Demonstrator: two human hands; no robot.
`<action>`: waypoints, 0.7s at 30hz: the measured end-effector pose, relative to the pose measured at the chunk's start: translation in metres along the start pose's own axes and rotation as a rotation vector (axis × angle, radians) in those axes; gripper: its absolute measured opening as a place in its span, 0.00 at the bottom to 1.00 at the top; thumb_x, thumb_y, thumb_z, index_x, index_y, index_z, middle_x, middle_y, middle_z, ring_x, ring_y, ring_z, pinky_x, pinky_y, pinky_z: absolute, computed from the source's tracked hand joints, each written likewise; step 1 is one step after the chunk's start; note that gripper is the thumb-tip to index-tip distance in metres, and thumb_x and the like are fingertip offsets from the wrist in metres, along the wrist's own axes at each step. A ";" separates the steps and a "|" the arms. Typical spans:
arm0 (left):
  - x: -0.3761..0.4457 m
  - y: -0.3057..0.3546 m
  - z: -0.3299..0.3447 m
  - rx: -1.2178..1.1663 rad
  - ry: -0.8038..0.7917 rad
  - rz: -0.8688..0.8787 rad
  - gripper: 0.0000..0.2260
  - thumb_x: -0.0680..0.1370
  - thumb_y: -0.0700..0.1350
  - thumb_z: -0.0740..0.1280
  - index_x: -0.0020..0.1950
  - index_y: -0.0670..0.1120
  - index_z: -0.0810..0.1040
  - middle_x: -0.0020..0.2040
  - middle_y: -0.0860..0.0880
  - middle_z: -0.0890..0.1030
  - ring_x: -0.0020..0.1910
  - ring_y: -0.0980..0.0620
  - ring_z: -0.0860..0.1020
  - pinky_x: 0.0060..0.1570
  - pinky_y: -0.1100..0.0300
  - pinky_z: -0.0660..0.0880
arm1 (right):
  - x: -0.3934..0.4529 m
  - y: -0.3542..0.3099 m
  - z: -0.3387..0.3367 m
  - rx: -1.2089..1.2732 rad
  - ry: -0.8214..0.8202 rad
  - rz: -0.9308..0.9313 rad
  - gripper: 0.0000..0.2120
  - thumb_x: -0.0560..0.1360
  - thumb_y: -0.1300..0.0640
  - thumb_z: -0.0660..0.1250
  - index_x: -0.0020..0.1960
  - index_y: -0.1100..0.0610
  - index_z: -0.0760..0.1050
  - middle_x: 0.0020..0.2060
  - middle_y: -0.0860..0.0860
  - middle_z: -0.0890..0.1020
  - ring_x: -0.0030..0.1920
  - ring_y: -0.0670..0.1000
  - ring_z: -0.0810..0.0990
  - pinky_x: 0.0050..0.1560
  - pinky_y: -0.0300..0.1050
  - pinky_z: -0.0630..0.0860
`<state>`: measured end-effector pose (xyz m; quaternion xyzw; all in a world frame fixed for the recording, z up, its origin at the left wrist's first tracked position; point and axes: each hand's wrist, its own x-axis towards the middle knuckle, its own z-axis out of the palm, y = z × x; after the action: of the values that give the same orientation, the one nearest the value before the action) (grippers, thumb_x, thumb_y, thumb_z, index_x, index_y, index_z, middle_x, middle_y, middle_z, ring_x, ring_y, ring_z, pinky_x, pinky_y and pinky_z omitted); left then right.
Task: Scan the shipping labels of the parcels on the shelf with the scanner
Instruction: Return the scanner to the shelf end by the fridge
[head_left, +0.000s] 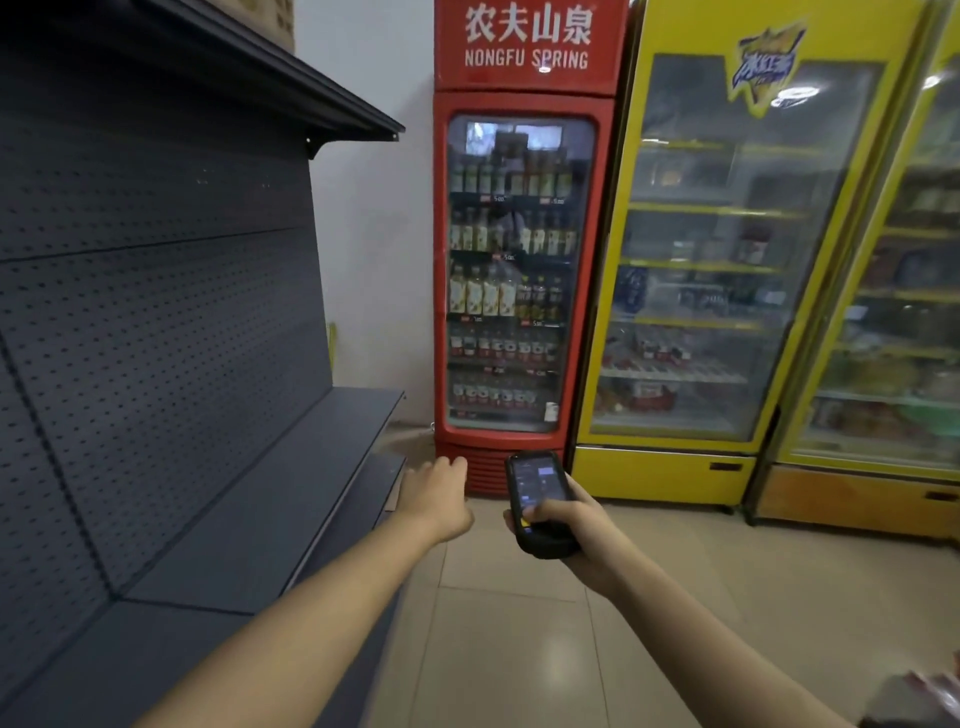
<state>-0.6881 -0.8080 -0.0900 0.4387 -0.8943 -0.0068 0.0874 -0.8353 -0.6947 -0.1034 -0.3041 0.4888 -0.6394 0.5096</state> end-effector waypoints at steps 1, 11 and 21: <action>0.013 0.001 0.002 0.001 0.005 0.000 0.16 0.72 0.48 0.67 0.57 0.45 0.70 0.57 0.44 0.76 0.57 0.42 0.75 0.52 0.52 0.70 | 0.014 -0.004 -0.006 -0.003 0.001 0.001 0.26 0.66 0.75 0.66 0.62 0.61 0.73 0.49 0.64 0.82 0.45 0.63 0.83 0.41 0.49 0.80; 0.145 -0.011 0.032 0.006 -0.028 0.003 0.14 0.73 0.47 0.66 0.57 0.46 0.70 0.58 0.45 0.76 0.57 0.43 0.75 0.53 0.52 0.70 | 0.148 -0.015 -0.042 0.004 -0.022 0.031 0.27 0.66 0.74 0.68 0.63 0.59 0.73 0.55 0.67 0.80 0.44 0.61 0.84 0.44 0.50 0.80; 0.296 -0.068 0.058 -0.047 -0.057 -0.012 0.15 0.73 0.48 0.65 0.57 0.45 0.71 0.57 0.45 0.76 0.56 0.44 0.75 0.54 0.52 0.72 | 0.307 -0.025 -0.042 -0.029 0.016 0.064 0.27 0.64 0.73 0.69 0.62 0.58 0.75 0.54 0.64 0.82 0.50 0.61 0.83 0.43 0.50 0.80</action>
<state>-0.8218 -1.0857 -0.1084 0.4415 -0.8934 -0.0409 0.0723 -0.9721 -0.9732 -0.1277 -0.2908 0.5116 -0.6180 0.5214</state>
